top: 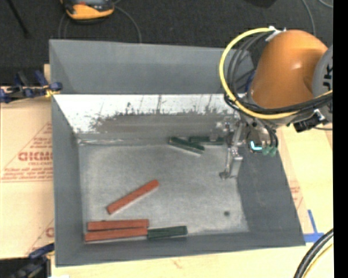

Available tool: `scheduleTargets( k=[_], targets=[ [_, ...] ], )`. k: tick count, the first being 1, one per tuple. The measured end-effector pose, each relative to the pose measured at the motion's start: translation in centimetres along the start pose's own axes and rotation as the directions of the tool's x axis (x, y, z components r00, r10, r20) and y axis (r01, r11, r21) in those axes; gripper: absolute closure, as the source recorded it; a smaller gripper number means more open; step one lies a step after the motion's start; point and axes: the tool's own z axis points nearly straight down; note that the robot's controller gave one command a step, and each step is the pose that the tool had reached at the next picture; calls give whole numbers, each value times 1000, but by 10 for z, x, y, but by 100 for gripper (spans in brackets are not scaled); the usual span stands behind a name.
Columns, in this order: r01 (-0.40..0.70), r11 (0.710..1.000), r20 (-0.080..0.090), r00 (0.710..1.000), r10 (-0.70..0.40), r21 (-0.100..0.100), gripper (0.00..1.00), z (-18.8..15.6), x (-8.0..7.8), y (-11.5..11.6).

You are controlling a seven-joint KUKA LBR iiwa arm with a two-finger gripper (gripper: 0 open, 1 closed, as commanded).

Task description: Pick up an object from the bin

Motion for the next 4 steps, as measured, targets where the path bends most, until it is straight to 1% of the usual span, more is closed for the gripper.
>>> scheduleTargets(
  k=[1, 2, 3, 4],
  targets=[
    [1, 1000, 8, 1000, -1, 1, 0, -4, -1, 0],
    [49, 999, 18, 999, -49, 4, 0, 31, -27, 29],
    [-8, 1000, 10, 1000, 8, -1, 0, 86, -27, 63],
    [-53, 999, 9, 999, 53, -1, 0, 119, -47, 81]
  ],
)
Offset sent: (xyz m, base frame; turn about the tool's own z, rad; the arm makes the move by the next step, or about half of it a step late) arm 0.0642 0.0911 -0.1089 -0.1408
